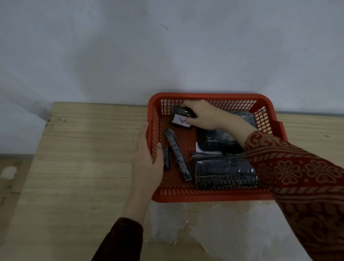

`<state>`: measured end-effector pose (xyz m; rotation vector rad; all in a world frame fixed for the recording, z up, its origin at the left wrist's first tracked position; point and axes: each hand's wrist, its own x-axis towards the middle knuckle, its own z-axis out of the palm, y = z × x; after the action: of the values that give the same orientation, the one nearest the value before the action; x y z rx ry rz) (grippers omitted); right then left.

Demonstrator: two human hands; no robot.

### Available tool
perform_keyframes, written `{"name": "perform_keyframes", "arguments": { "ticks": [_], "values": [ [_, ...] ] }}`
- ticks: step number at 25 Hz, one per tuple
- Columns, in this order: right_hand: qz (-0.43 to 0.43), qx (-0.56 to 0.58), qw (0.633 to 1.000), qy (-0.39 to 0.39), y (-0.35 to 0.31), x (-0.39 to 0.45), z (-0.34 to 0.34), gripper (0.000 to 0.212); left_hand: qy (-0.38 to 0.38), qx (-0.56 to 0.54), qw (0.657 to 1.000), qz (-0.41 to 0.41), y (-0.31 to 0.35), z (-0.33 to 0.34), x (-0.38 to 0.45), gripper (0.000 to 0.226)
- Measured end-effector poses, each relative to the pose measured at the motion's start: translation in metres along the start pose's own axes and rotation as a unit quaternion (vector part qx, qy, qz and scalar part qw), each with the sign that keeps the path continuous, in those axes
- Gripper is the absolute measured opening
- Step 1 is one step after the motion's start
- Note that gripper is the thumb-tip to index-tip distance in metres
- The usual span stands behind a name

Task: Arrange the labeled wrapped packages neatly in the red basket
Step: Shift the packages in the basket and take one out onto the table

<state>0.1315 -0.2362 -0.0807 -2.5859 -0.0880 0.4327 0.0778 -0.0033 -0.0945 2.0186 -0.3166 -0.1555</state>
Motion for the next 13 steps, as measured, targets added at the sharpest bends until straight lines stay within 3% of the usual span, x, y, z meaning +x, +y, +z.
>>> {"name": "perform_keyframes", "arguments": {
  "ticks": [3,9,13],
  "values": [
    [0.009,0.022,1.0,-0.017,-0.003,0.004,0.002,0.031,-0.002,0.002,1.0,-0.007,0.001,-0.001,-0.001,0.057],
    [0.014,0.047,0.998,-0.025,-0.013,0.002,-0.001,0.055,-0.002,0.002,1.0,-0.009,0.002,-0.001,-0.001,0.056],
    [0.039,0.097,0.988,0.116,-0.024,-0.011,0.0,0.033,0.0,0.001,1.0,-0.016,0.001,-0.001,-0.001,0.056]
  ]
}}
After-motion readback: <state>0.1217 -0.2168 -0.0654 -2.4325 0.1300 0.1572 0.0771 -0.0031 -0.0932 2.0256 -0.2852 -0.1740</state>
